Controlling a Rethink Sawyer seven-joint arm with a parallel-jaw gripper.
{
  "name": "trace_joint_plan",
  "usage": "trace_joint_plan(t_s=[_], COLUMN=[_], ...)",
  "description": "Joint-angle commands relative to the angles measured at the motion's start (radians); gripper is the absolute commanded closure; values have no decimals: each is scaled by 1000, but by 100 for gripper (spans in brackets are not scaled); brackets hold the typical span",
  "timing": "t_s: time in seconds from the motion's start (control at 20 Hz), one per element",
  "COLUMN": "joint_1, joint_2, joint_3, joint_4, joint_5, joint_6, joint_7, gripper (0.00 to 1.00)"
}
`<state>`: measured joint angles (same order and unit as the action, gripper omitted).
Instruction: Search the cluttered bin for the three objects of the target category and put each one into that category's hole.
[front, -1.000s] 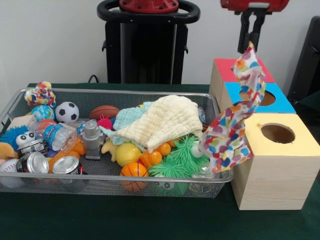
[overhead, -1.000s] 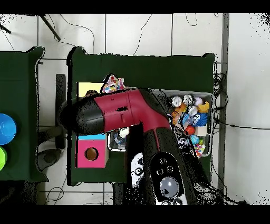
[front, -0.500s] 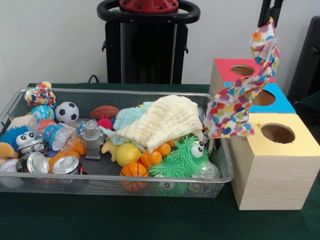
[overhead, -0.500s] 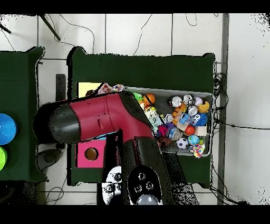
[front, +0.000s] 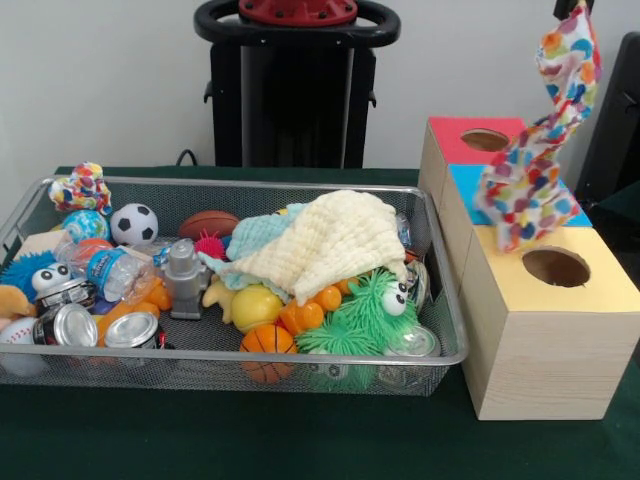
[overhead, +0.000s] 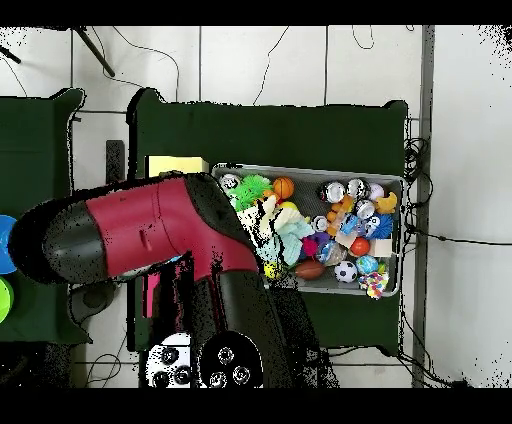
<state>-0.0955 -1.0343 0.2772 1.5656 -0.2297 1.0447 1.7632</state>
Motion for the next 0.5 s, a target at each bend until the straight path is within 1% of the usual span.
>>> trace_joint_plan(t_s=[0.05,0.3,0.5], joint_1=[2,-6,-18], joint_2=[29,23,44], joint_3=[-48,-52,-53], joint_4=[6,-9,6], joint_5=[12,23,12], joint_6=[78,93,35], joint_7=[188,154,129], gripper=[100,100,100])
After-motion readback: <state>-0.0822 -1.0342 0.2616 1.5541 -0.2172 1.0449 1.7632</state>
